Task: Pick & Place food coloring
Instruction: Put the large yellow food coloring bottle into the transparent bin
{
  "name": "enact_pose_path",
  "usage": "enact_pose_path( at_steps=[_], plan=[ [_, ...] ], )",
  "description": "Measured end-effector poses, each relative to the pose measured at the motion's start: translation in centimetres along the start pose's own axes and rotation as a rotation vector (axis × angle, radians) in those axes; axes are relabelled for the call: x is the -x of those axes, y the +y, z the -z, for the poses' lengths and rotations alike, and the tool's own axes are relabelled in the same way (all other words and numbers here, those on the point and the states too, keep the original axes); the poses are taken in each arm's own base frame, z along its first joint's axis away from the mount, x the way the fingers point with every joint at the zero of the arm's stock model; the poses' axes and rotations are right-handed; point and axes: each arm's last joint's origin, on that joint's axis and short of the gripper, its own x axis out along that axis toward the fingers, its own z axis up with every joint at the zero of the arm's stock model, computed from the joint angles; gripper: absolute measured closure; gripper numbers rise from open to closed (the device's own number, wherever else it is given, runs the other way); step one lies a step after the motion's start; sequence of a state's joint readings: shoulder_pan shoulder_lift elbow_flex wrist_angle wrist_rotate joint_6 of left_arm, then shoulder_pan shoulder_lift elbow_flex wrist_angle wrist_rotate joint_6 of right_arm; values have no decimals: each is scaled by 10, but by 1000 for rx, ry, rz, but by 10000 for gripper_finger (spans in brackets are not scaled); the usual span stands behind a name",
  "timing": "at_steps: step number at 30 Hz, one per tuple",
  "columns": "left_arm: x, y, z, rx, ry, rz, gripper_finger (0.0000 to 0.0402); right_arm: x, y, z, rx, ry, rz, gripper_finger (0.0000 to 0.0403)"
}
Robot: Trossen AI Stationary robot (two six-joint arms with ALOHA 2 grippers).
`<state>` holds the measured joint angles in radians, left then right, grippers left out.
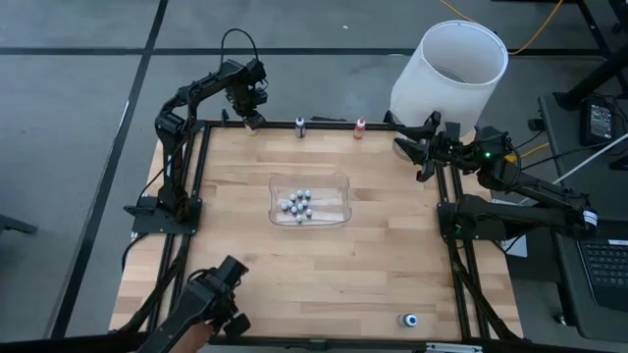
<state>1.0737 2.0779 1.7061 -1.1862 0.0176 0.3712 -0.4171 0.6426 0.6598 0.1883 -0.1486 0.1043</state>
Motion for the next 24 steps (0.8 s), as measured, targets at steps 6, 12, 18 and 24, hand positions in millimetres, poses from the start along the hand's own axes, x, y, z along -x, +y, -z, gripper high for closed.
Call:
enact_pose_path(
  at_steps=[6,12,18,24],
  plan=[
    [32,-18,5,-35,-64,-23,255,0,0,0,-13,0,0,250],
    [97,-61,25,-140,-243,-30,252,0,0,3,0,29,3,250],
    [162,-118,65,-246,-435,-8,254,0,-1,6,-3,57,6,250],
    [188,-168,97,-262,-489,54,254,0,-1,6,46,57,5,250]
  ],
)
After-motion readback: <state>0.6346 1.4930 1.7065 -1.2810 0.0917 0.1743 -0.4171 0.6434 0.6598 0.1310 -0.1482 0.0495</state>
